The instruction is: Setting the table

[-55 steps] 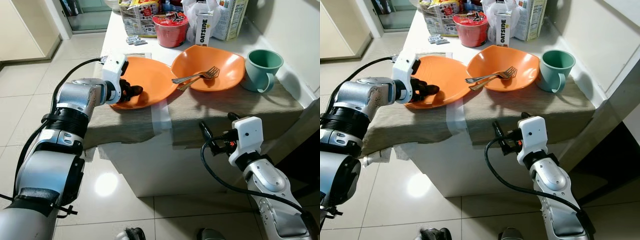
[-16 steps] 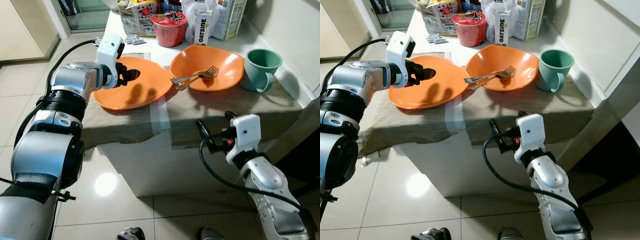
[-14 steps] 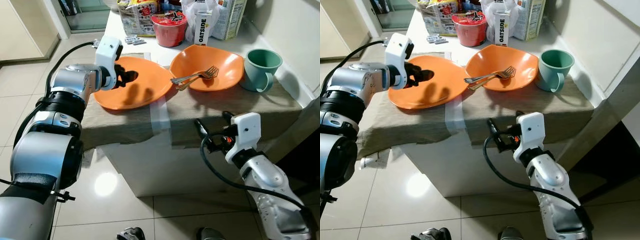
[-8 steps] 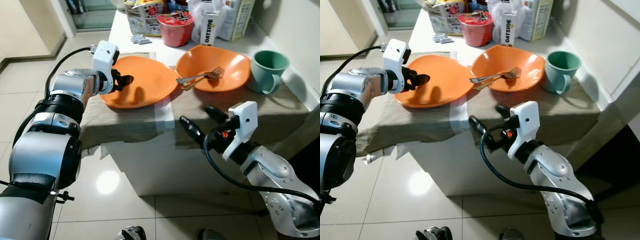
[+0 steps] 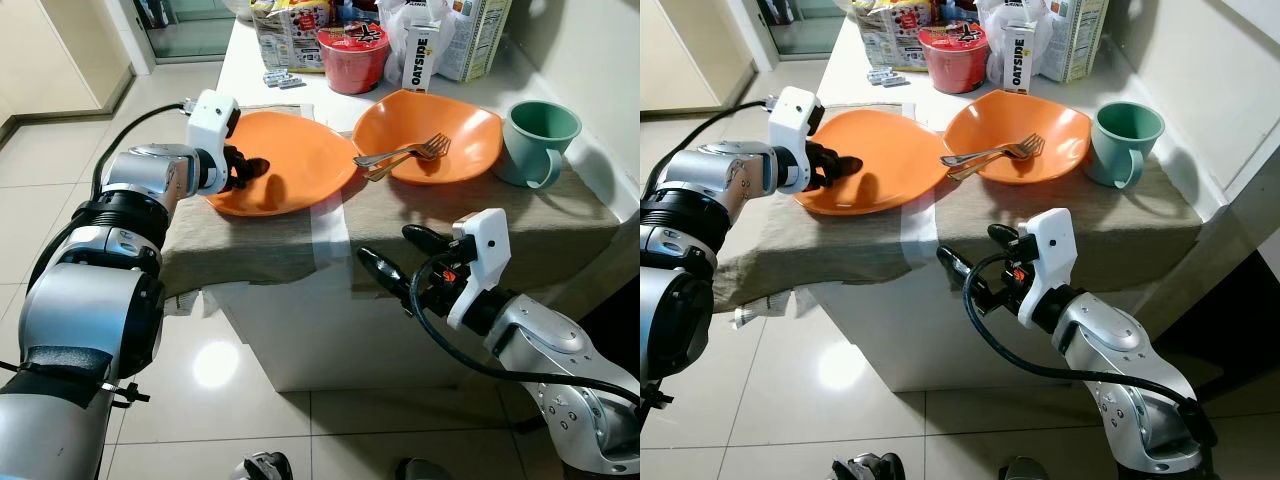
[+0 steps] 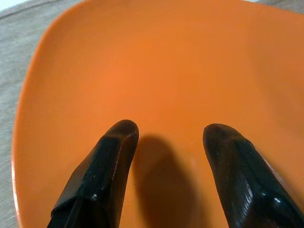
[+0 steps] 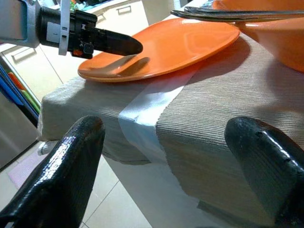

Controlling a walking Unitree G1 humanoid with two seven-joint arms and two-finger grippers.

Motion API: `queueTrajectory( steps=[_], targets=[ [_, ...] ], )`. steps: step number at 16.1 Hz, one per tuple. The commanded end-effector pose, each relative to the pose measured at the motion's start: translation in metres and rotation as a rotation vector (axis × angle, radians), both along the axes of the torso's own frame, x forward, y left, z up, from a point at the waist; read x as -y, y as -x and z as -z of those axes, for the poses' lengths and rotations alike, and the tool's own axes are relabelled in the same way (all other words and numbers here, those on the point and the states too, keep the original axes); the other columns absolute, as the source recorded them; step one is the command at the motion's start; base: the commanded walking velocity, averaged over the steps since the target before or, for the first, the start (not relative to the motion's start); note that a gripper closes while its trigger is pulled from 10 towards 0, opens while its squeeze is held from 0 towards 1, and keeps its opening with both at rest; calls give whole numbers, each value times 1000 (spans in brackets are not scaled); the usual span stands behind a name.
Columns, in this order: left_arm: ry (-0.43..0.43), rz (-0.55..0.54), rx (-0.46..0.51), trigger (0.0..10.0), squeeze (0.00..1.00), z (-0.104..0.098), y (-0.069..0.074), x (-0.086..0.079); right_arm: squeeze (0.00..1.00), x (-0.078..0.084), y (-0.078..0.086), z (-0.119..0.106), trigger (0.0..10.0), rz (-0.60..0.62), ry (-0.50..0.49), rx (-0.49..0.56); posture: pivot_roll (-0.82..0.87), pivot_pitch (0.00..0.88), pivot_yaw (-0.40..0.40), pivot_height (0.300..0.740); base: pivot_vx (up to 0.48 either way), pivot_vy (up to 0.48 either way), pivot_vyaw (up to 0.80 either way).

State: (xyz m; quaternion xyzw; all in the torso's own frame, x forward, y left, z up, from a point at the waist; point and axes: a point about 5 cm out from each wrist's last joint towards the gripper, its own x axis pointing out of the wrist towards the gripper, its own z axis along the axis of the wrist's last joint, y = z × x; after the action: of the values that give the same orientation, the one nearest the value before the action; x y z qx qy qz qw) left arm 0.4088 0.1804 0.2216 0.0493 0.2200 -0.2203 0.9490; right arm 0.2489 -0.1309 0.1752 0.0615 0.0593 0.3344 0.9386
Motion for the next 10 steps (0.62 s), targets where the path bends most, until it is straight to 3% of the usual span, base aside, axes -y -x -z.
queueTrajectory(
  steps=[1, 10],
  targets=[
    [10, 26, -15, 10000, 0, -2, 2, 0, 0, -3, 3, -4, 10000, -19, -9, 3, -231, 111, 93, 740, 0, 0, 0],
    [-35, 131, -128, 10000, 0, 10, 14, 8, 0, -5, 4, 2, 10000, -22, -7, -31, -211, 112, 99, 740, 0, 0, 0]
  ],
)
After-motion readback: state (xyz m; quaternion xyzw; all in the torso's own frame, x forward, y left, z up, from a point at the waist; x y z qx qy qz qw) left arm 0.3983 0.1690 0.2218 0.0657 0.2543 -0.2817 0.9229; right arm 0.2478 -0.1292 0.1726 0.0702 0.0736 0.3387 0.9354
